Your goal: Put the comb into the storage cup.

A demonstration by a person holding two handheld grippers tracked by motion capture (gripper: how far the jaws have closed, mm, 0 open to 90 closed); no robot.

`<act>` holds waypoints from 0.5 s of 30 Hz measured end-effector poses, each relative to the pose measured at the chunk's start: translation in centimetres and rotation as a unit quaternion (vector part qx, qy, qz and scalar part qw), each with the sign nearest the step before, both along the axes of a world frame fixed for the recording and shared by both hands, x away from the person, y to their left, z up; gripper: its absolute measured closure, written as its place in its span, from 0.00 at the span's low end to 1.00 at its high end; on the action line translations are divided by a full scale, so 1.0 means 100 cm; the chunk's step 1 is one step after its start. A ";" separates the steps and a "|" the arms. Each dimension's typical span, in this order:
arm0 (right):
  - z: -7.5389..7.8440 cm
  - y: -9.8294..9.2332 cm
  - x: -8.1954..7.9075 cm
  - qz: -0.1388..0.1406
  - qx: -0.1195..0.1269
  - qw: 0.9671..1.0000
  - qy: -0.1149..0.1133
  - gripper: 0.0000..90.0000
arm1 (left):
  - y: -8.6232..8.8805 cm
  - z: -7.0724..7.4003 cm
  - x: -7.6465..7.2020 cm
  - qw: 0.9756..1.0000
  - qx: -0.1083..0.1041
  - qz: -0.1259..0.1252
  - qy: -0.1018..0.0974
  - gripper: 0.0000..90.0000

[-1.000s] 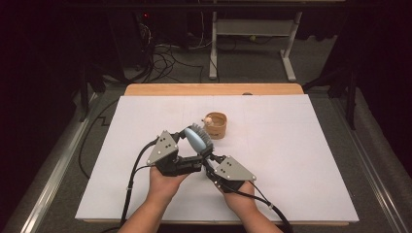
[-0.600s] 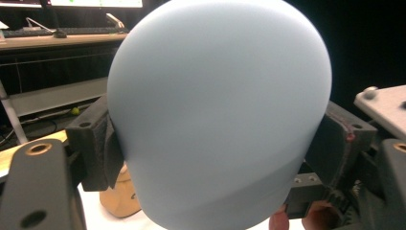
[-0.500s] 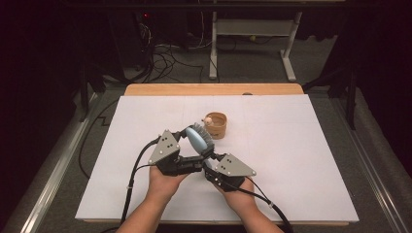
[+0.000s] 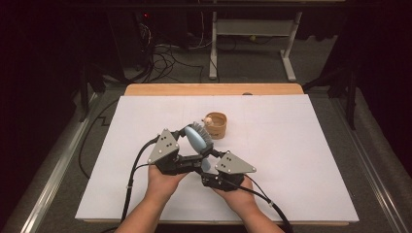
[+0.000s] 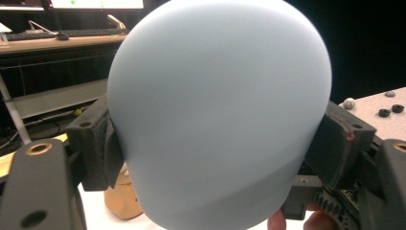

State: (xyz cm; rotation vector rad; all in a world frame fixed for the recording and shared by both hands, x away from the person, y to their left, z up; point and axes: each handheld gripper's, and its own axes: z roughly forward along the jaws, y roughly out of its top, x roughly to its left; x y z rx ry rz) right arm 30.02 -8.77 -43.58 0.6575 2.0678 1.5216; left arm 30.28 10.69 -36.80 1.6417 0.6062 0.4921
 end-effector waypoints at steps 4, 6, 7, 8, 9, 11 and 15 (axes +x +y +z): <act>0.000 -0.002 0.001 -0.005 -0.003 1.000 0.006 0.21 | 0.003 0.001 0.002 1.000 -0.001 0.003 -0.001 0.23; -0.001 -0.004 0.001 -0.007 0.000 1.000 0.008 0.16 | 0.004 0.001 0.002 1.000 -0.002 0.007 -0.002 0.23; -0.001 -0.006 0.001 -0.008 0.002 1.000 0.010 0.15 | 0.005 0.001 0.003 1.000 -0.002 0.008 -0.002 0.23; -0.001 -0.008 0.002 -0.008 0.006 1.000 0.012 0.11 | 0.006 0.002 0.003 1.000 -0.002 0.009 -0.002 0.23; -0.001 -0.009 0.003 -0.011 0.009 1.000 0.016 0.06 | 0.006 0.002 0.004 1.000 -0.003 0.010 -0.001 0.23; 0.000 -0.013 0.004 -0.015 0.011 1.000 0.021 0.01 | 0.008 0.002 0.004 1.000 -0.002 0.013 -0.002 0.23; -0.001 -0.023 0.006 -0.018 0.010 0.999 0.025 0.01 | 0.010 0.003 0.005 1.000 -0.003 0.015 -0.003 0.23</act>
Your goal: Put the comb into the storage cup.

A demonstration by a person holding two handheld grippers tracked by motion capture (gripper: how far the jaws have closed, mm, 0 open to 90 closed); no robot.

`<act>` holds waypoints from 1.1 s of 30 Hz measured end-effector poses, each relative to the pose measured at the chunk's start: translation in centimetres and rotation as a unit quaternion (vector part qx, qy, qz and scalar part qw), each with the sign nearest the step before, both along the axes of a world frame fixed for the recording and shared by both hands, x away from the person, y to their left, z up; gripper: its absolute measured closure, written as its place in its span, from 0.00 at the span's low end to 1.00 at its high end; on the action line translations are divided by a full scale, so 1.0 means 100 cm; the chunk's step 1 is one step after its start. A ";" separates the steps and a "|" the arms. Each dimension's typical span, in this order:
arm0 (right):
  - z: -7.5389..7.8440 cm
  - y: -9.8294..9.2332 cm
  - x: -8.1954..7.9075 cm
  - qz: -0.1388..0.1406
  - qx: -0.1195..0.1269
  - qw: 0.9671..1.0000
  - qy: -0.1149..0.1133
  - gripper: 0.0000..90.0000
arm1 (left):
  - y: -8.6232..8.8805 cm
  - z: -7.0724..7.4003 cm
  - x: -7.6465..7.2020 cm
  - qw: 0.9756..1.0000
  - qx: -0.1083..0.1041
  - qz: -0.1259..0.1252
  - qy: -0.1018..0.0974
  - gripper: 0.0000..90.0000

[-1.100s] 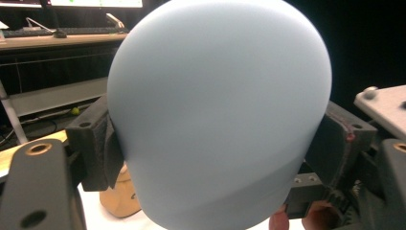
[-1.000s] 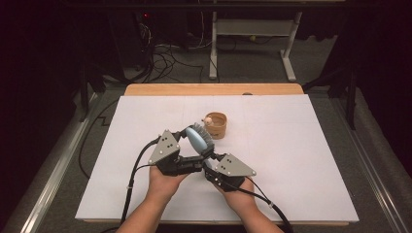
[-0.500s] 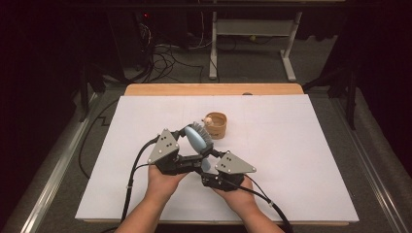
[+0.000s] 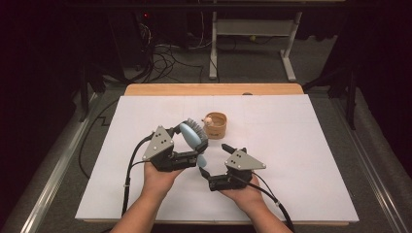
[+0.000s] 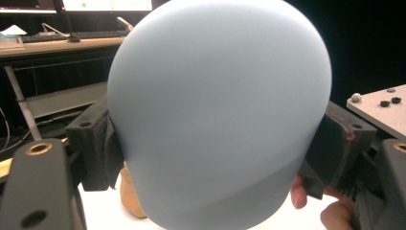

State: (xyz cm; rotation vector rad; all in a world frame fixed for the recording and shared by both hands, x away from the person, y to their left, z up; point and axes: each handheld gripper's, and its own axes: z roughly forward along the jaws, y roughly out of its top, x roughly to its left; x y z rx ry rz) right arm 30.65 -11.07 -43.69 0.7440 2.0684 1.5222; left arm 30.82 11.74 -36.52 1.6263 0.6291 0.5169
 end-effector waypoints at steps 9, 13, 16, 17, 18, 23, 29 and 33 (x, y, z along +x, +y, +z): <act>-0.003 -0.030 0.002 -0.030 -0.007 1.000 0.006 0.01 | 0.006 0.000 0.004 1.000 0.003 0.009 0.001 0.23; -0.005 -0.047 0.004 -0.044 -0.007 0.999 0.012 0.01 | 0.007 -0.001 0.005 1.000 0.001 0.011 0.003 0.23; -0.006 -0.058 0.004 -0.057 -0.007 0.998 0.013 0.01 | 0.009 -0.001 0.007 1.000 0.004 0.014 0.002 0.23; -0.006 -0.062 0.005 -0.060 -0.007 0.998 0.013 0.01 | 0.009 -0.001 0.007 1.000 0.005 0.015 0.004 0.23; -0.007 -0.065 0.005 -0.063 -0.006 0.998 0.012 0.01 | 0.010 -0.002 0.008 1.000 0.005 0.016 0.005 0.23; -0.008 -0.081 0.006 -0.082 -0.002 0.997 0.013 0.01 | 0.012 -0.002 0.011 1.000 0.004 0.019 0.007 0.23; -0.013 -0.095 0.009 -0.103 0.003 0.994 0.023 0.01 | 0.015 -0.002 0.015 1.000 0.005 0.021 0.009 0.23; -0.014 -0.103 0.009 -0.112 0.004 0.993 0.024 0.01 | 0.017 -0.002 0.016 1.000 0.002 0.023 0.010 0.23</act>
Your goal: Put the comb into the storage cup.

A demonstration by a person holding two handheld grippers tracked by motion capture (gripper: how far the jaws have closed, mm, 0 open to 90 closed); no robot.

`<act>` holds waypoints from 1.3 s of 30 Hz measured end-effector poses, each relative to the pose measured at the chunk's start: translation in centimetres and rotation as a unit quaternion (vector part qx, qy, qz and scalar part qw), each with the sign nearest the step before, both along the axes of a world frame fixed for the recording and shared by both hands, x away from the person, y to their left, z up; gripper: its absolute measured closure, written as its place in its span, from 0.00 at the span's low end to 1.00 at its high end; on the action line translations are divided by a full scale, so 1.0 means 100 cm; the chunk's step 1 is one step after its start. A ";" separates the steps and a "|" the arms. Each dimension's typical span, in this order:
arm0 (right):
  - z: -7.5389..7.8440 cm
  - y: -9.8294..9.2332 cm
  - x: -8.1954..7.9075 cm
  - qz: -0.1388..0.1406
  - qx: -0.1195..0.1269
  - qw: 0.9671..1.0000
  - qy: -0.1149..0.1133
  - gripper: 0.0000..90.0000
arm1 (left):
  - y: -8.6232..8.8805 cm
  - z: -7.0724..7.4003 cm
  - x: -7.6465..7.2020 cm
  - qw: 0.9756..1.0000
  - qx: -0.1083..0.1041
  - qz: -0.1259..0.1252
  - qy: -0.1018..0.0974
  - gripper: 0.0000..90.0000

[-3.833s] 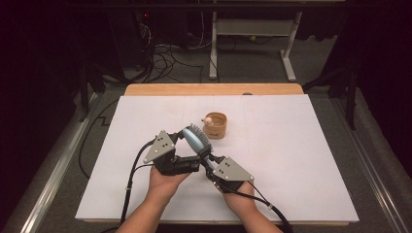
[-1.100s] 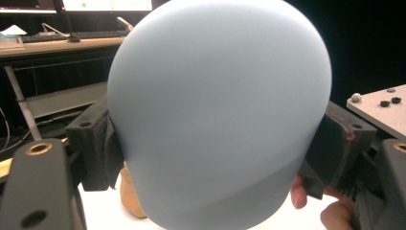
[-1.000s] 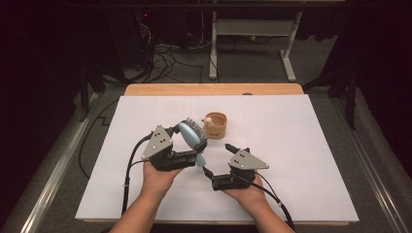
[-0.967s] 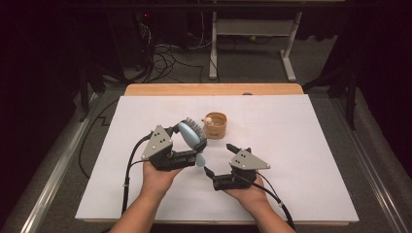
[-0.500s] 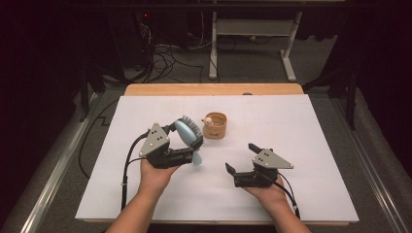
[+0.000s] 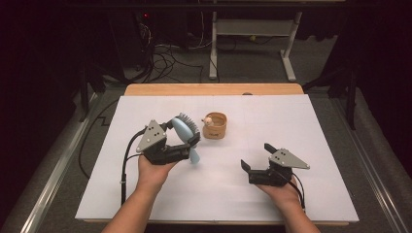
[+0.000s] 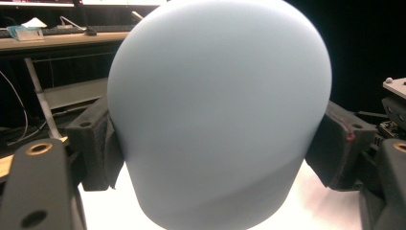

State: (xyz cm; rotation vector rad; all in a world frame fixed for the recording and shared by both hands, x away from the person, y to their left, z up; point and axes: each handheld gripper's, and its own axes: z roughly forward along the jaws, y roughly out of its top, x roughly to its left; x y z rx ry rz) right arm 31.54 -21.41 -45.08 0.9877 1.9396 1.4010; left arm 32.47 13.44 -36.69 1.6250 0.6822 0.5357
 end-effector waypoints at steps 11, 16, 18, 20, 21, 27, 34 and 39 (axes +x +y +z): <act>-0.001 -0.021 -0.002 -0.024 0.004 1.000 0.001 0.01 | 0.007 0.001 0.005 1.000 -0.003 0.009 0.001 0.23; -0.001 -0.032 -0.004 -0.034 0.007 0.999 -0.001 0.01 | 0.007 0.002 0.008 1.000 -0.003 0.010 0.001 0.23; -0.001 -0.036 -0.005 -0.038 0.008 0.999 -0.002 0.01 | 0.006 0.002 0.008 1.000 -0.003 0.011 0.000 0.23; -0.002 -0.039 -0.005 -0.040 0.009 0.999 -0.003 0.01 | 0.006 0.002 0.009 1.000 -0.005 0.010 0.000 0.23; -0.002 -0.041 -0.006 -0.041 0.009 0.999 -0.002 0.01 | 0.005 0.002 0.009 1.000 -0.003 0.010 0.000 0.23; -0.004 -0.051 -0.009 -0.048 0.006 0.999 -0.001 0.01 | 0.004 0.004 0.012 1.000 -0.001 0.012 0.000 0.23; -0.006 -0.054 -0.011 -0.049 0.010 0.999 -0.006 0.01 | 0.000 0.007 0.015 1.000 0.001 0.009 -0.001 0.23; -0.008 -0.053 -0.010 -0.047 0.009 0.999 -0.003 0.01 | -0.005 0.011 0.017 1.000 0.001 0.004 -0.004 0.23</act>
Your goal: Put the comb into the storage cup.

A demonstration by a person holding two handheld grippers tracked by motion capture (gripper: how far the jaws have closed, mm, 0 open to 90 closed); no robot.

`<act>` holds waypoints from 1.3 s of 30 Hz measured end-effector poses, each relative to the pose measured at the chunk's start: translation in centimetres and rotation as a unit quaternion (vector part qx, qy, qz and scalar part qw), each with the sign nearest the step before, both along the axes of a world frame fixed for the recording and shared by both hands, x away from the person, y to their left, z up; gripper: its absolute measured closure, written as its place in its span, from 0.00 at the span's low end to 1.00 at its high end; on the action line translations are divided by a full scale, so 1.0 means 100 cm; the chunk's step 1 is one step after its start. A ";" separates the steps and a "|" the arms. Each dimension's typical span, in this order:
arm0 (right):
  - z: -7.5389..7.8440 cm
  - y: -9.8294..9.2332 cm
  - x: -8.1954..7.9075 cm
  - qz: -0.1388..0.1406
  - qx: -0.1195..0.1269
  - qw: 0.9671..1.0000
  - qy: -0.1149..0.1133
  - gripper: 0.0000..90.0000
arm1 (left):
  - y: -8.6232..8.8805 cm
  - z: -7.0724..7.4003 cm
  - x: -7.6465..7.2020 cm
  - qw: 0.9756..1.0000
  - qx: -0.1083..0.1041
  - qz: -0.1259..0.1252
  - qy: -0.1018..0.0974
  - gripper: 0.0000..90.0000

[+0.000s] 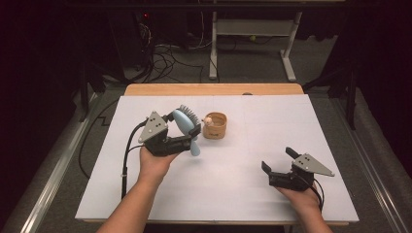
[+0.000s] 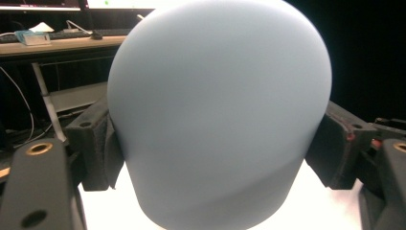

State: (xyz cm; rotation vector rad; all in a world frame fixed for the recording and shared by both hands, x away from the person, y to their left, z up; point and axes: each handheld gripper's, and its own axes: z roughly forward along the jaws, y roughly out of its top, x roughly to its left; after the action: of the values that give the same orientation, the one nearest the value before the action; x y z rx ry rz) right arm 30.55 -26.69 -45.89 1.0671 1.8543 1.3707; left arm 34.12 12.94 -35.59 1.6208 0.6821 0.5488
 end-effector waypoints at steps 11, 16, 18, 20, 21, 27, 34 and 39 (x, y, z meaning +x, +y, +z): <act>0.000 -0.002 0.000 0.000 0.007 1.000 -0.001 0.01 | -0.012 0.004 0.009 1.000 -0.013 -0.008 -0.003 0.23; 0.000 -0.002 0.001 0.000 0.007 1.000 -0.002 0.01 | -0.019 0.007 0.015 1.000 -0.014 -0.012 -0.003 0.23; 0.000 -0.002 0.001 0.000 0.007 1.000 -0.002 0.01 | -0.021 0.008 0.018 1.000 -0.015 -0.012 -0.003 0.23; 0.000 -0.002 0.001 0.001 0.007 1.000 -0.003 0.01 | -0.023 0.010 0.020 1.000 -0.015 -0.014 -0.003 0.23; 0.000 -0.002 0.001 0.001 0.007 1.000 -0.003 0.01 | -0.025 0.011 0.022 1.000 -0.016 -0.013 -0.002 0.23; 0.000 -0.003 0.001 0.000 0.010 1.000 -0.002 0.01 | -0.031 0.015 0.029 1.000 -0.012 -0.014 0.000 0.23; 0.001 -0.003 0.000 0.000 0.011 1.000 -0.002 0.01 | -0.038 0.022 0.037 1.000 -0.008 -0.016 -0.004 0.23; 0.001 -0.003 0.000 0.001 0.013 1.000 -0.002 0.01 | -0.041 0.028 0.041 1.000 -0.009 -0.015 -0.008 0.23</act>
State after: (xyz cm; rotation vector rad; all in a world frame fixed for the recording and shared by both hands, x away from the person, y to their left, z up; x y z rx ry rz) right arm 30.52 -27.03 -45.79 1.0755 1.8402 1.4000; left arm 38.21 8.81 -32.81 1.6071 0.6483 0.5315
